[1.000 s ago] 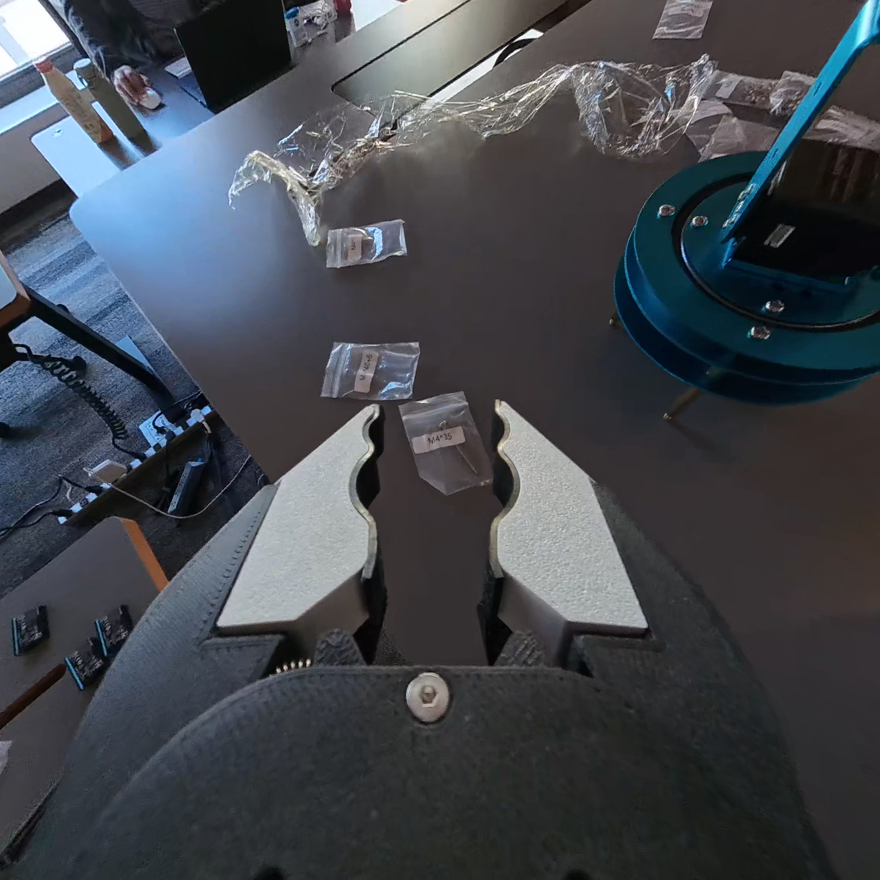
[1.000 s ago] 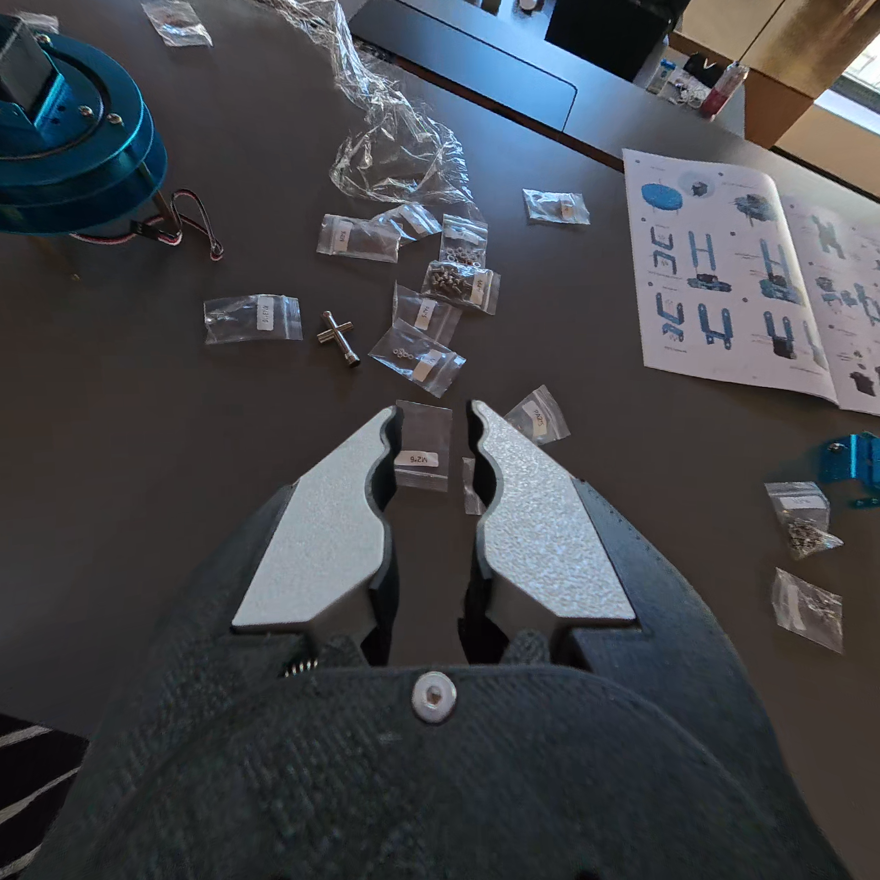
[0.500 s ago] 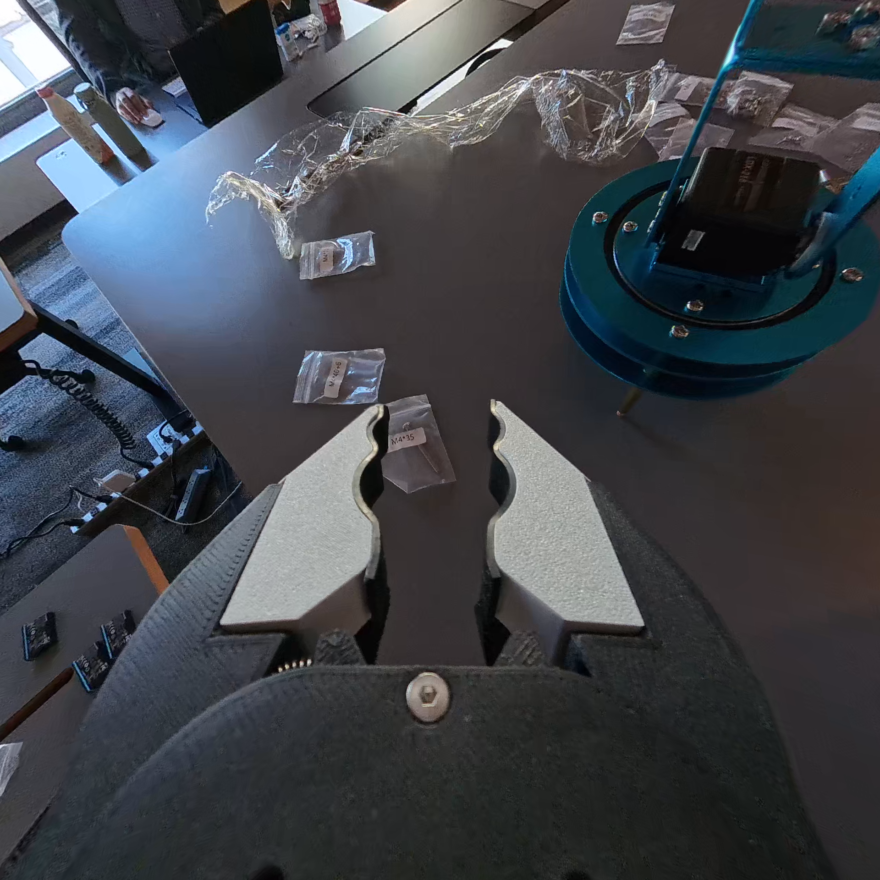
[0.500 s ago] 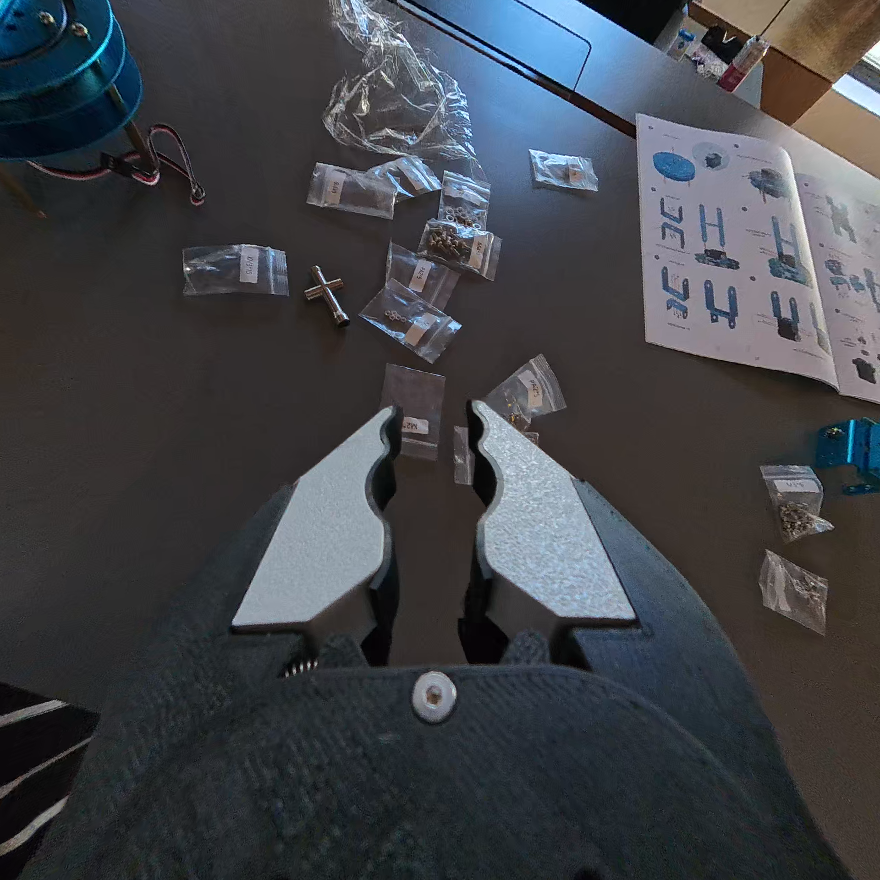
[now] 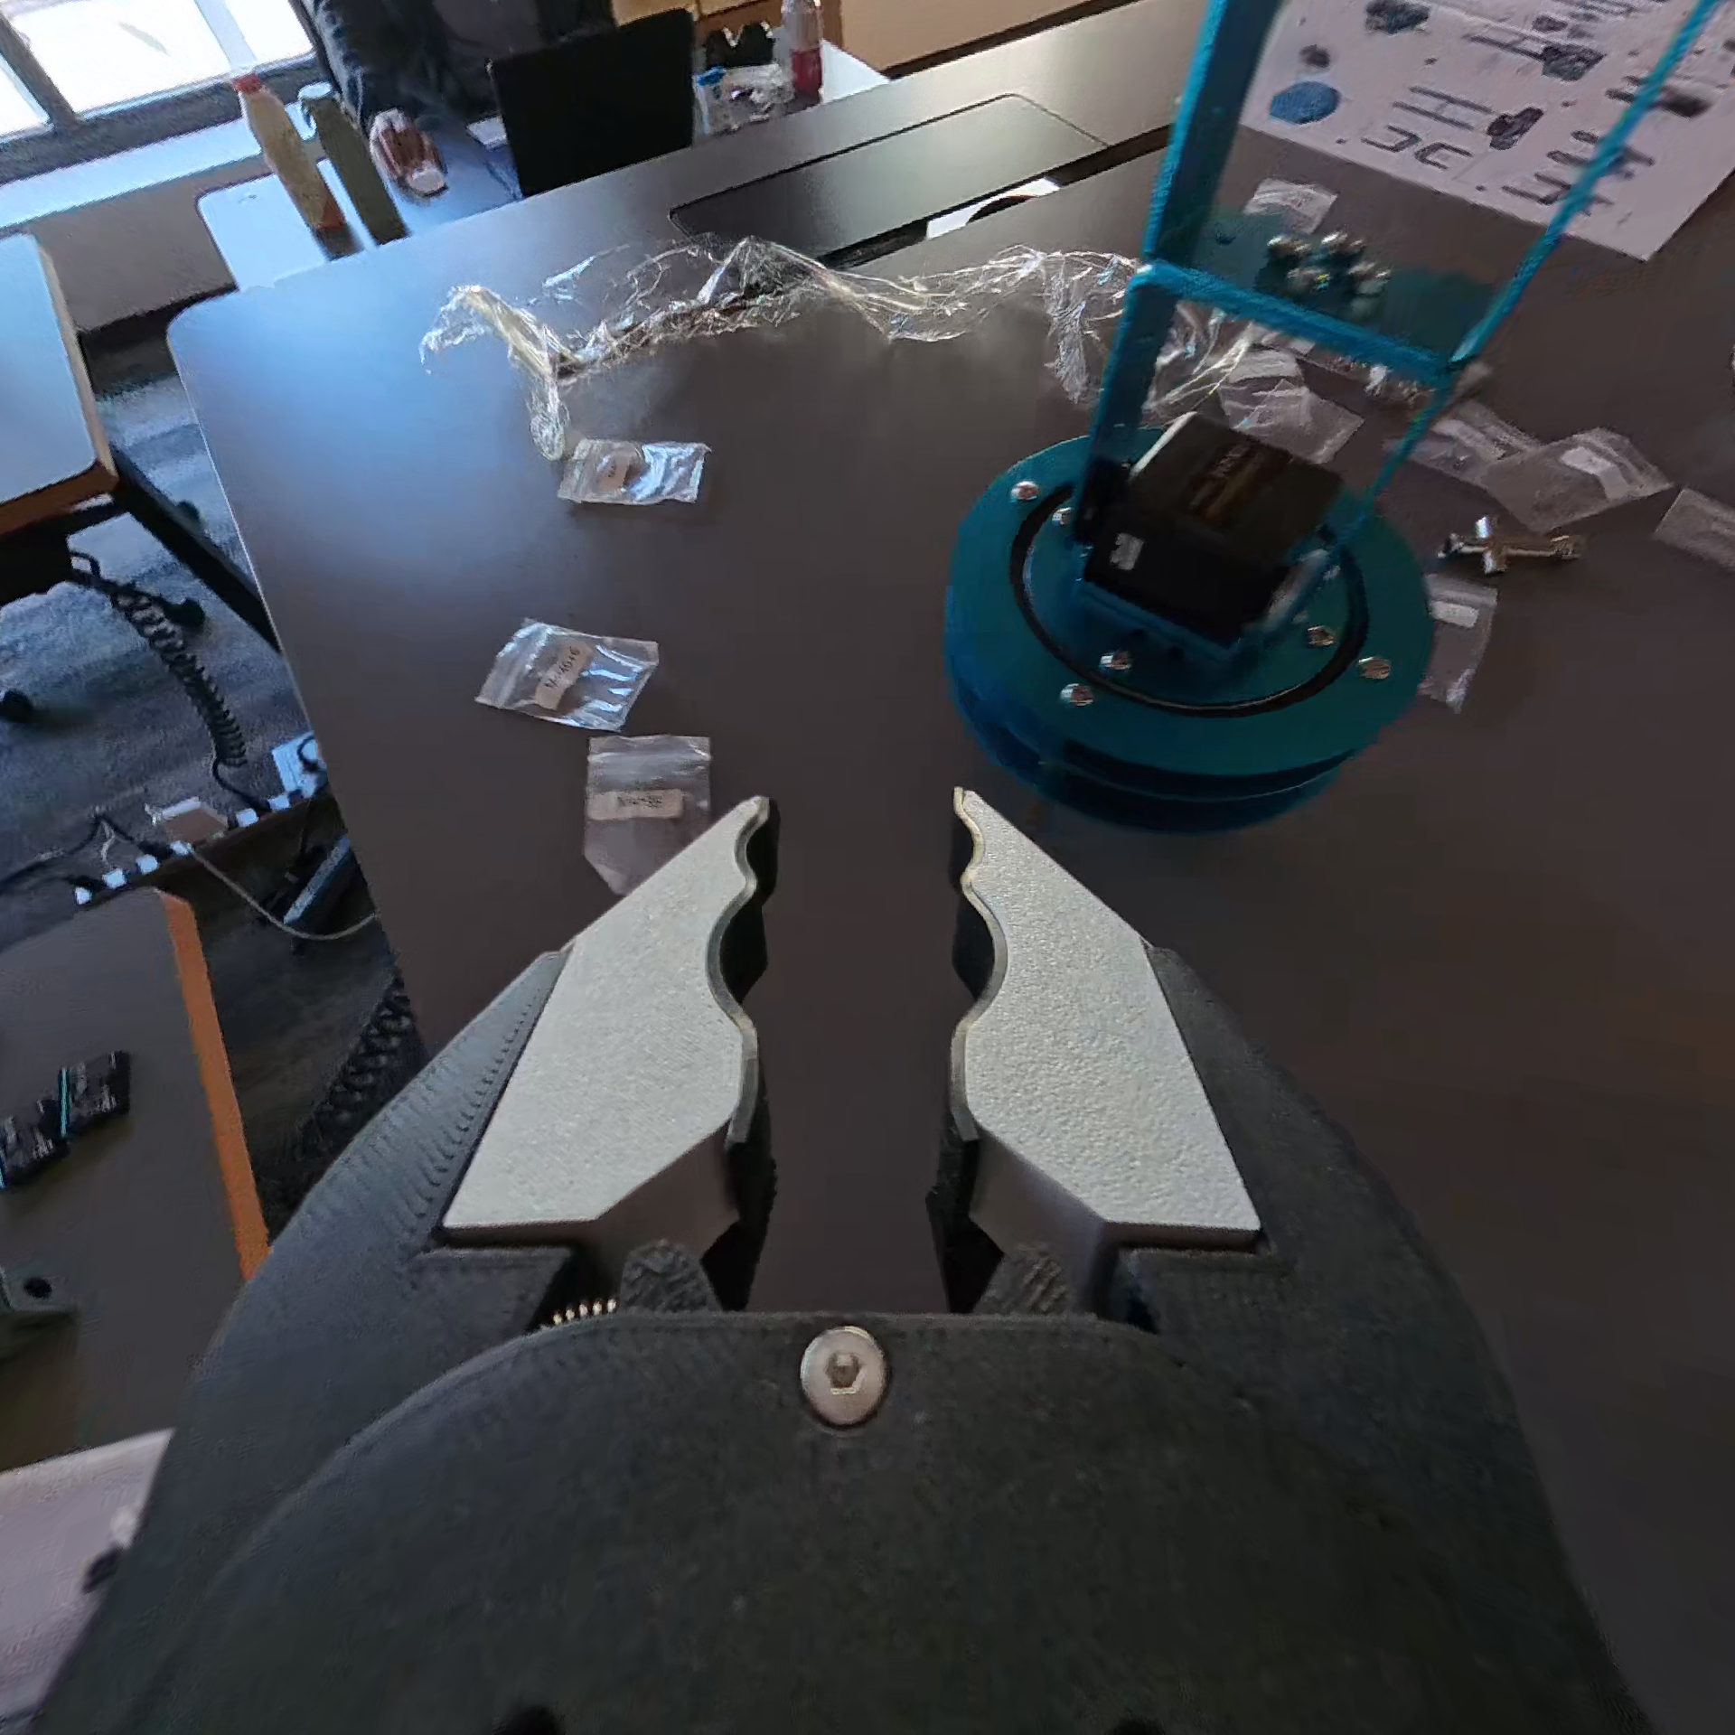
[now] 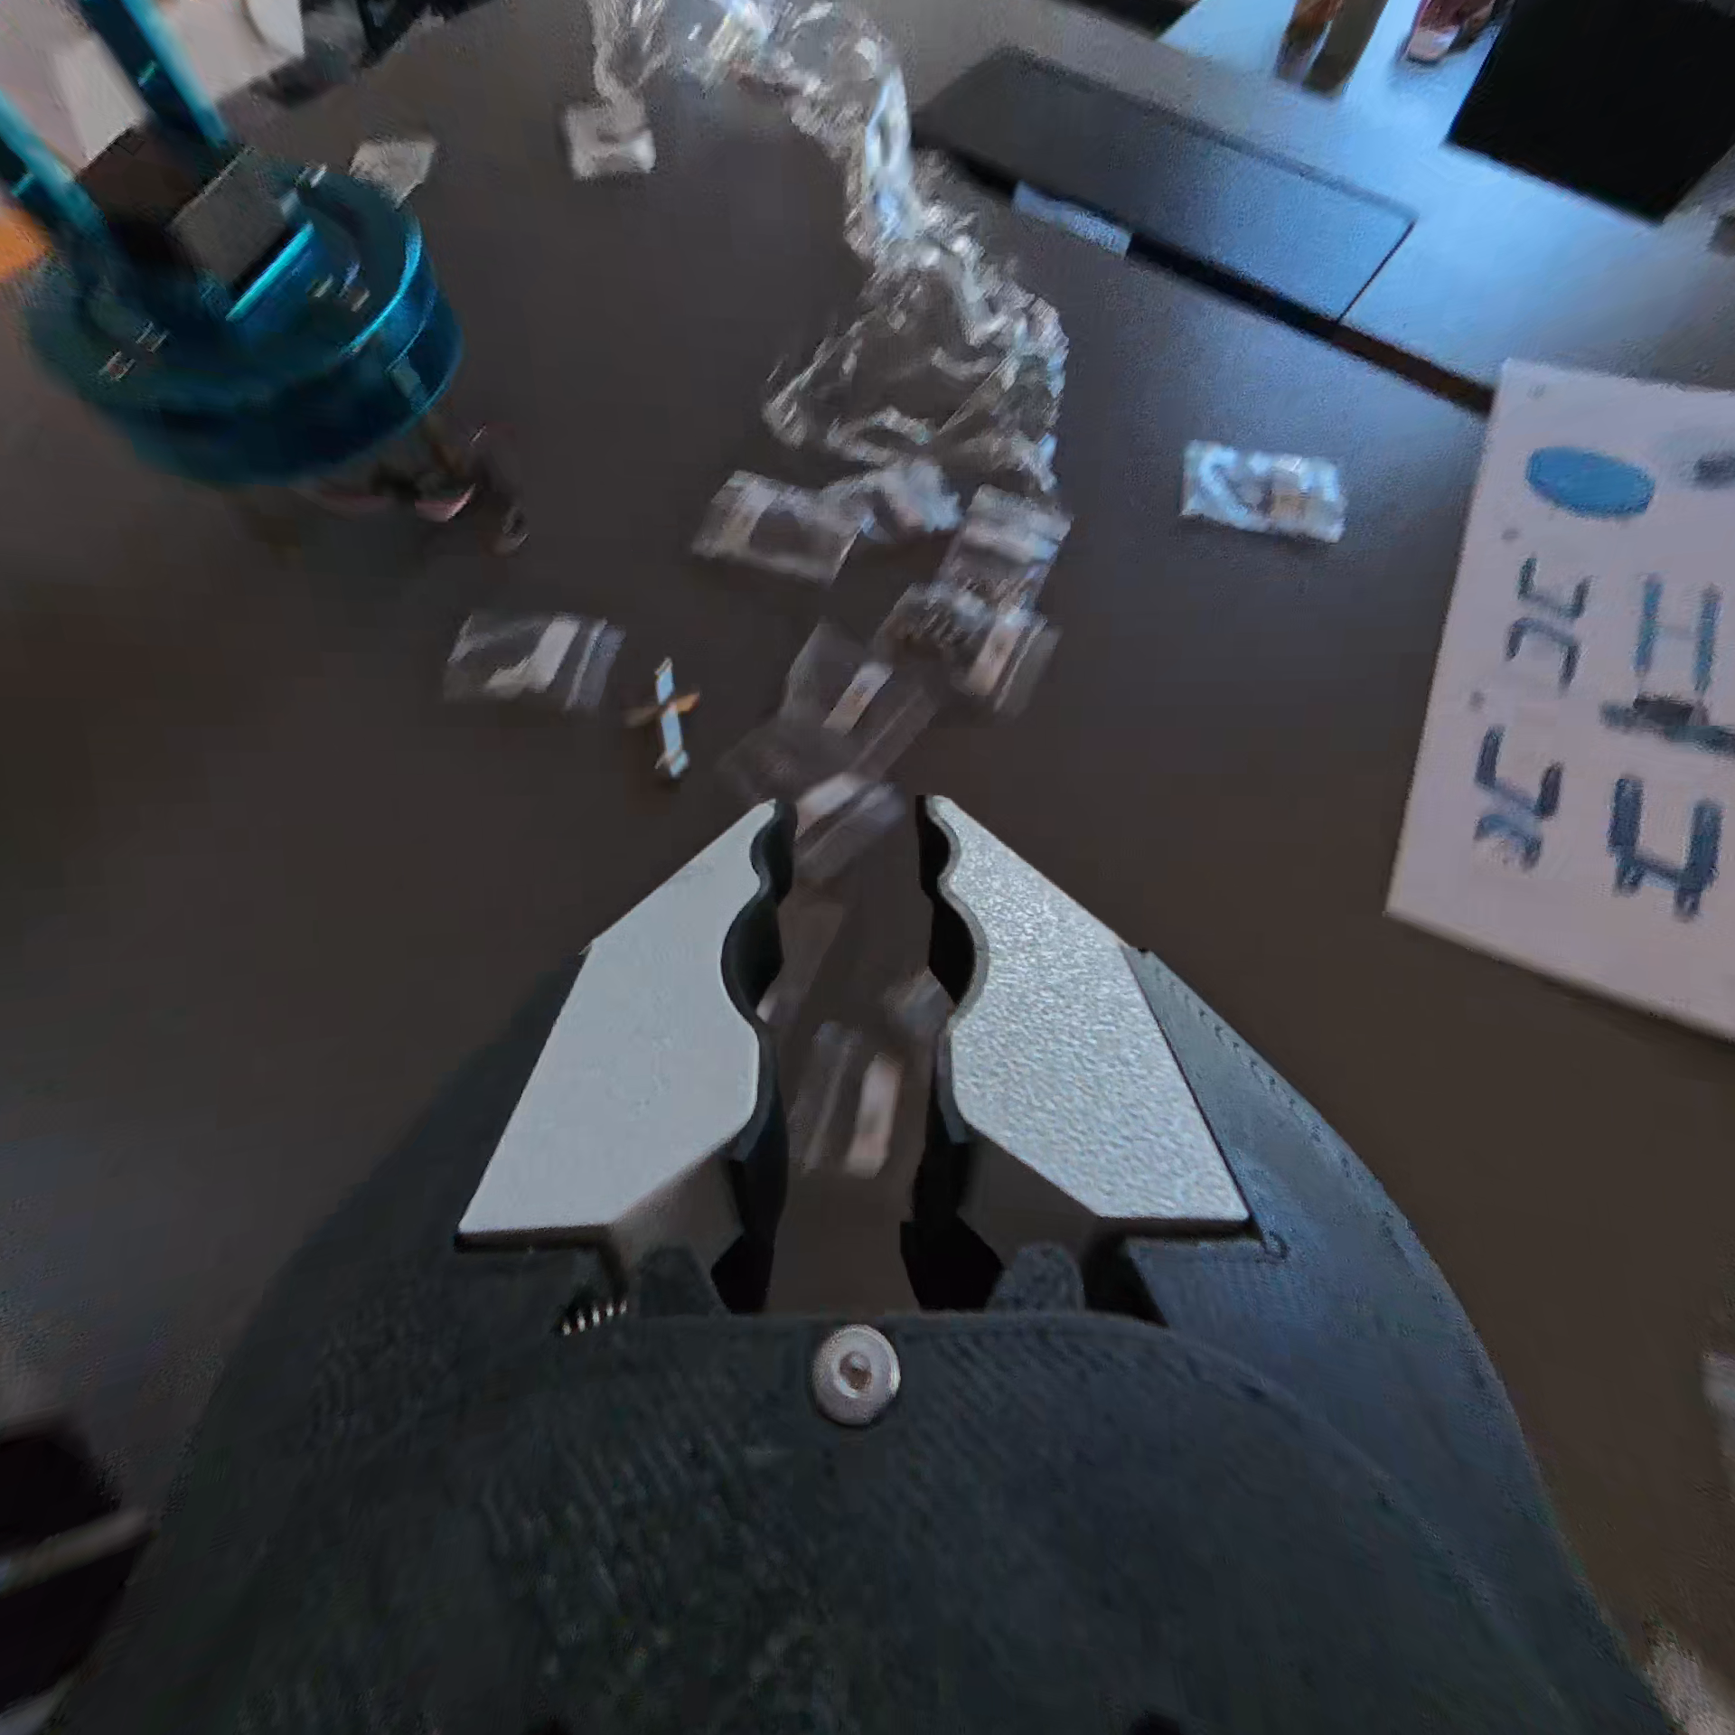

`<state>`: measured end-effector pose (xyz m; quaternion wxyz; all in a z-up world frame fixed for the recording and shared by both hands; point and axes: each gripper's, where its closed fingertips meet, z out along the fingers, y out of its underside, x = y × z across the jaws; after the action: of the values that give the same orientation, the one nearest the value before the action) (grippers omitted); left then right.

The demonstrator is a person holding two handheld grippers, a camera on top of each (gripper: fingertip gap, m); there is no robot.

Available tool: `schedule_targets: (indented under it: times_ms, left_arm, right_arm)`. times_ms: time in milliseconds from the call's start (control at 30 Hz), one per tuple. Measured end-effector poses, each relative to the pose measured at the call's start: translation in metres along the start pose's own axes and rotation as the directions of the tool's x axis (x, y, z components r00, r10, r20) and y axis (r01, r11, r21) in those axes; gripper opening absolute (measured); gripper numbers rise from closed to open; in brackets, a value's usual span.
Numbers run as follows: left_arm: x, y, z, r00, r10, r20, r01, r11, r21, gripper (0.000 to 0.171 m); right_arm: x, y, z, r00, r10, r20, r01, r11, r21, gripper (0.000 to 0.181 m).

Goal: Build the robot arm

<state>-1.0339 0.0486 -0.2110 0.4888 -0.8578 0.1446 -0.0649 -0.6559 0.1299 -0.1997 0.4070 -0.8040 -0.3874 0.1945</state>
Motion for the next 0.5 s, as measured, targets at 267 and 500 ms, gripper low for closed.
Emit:
schedule_targets:
  times_ms: [267, 500]
  left_arm:
    - [0.076, -0.004, -0.047, 0.988, -0.076, 0.133, 0.073, 0.997, 0.029, 0.033]
    - [0.101, 0.049, -0.101, 0.955, -0.152, 0.253, 0.171, 0.984, -0.055, 0.034]
  right_arm:
    - [0.052, -0.03, 0.16, 0.984, 0.176, -0.008, -0.174, 0.967, -0.186, 0.048]
    - [0.057, -0.016, 0.177, 0.991, 0.087, -0.1, -0.103, 0.981, -0.167, 0.04]
